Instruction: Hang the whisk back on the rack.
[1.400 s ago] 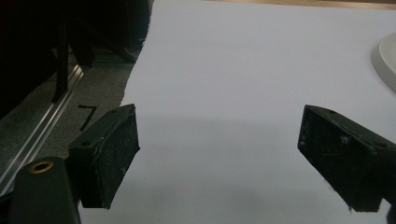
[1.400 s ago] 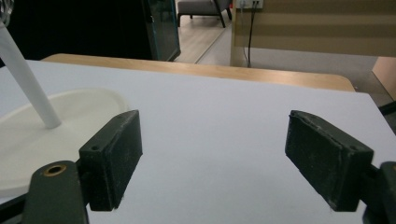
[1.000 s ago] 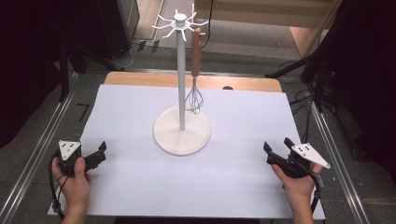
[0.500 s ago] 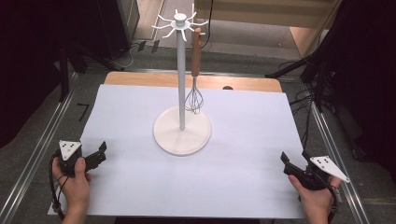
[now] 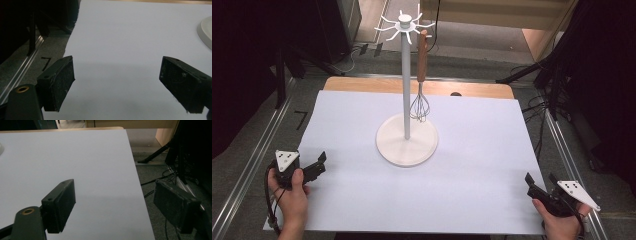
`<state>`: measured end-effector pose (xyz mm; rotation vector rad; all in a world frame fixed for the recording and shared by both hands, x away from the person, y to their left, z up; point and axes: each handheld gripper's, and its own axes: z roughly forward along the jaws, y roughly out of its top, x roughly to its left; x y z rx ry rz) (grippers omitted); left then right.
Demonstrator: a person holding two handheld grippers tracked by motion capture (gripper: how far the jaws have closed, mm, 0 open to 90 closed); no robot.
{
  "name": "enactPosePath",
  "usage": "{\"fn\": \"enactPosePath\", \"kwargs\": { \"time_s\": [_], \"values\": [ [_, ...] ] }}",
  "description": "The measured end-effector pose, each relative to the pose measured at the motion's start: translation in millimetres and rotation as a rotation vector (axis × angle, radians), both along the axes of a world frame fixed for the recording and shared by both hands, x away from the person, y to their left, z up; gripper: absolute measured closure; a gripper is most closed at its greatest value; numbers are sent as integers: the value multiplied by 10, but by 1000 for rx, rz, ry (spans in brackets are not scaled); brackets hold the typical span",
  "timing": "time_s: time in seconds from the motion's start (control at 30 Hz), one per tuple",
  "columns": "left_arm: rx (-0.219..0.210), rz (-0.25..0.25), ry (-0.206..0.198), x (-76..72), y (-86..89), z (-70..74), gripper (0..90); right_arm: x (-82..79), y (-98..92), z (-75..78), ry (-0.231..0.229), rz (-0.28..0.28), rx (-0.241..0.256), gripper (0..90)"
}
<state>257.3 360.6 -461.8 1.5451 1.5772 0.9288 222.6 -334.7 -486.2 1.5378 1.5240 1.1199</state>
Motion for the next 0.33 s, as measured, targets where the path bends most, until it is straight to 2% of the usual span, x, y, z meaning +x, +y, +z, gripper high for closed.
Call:
{"fn": "enactPosePath", "kwargs": {
  "time_s": [0.07,0.33],
  "values": [
    [-1,0,0,0,0,0,135,10,5,-9,18,-8,1,218],
    [-2,0,0,0,2,1,135,17,1,-14,27,-8,10,210]
  ]
}}
